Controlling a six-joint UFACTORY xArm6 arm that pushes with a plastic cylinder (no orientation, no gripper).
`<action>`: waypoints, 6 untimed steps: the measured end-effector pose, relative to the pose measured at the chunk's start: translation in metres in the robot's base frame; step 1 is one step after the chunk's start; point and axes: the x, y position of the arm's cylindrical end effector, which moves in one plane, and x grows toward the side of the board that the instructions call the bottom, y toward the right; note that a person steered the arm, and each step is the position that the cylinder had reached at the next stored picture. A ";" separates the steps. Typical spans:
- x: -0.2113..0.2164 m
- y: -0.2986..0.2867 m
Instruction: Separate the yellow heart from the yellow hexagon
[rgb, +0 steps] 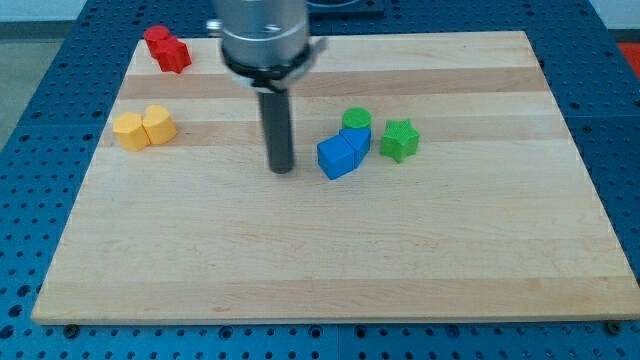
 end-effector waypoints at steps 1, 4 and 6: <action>0.004 -0.078; -0.043 -0.198; -0.086 -0.146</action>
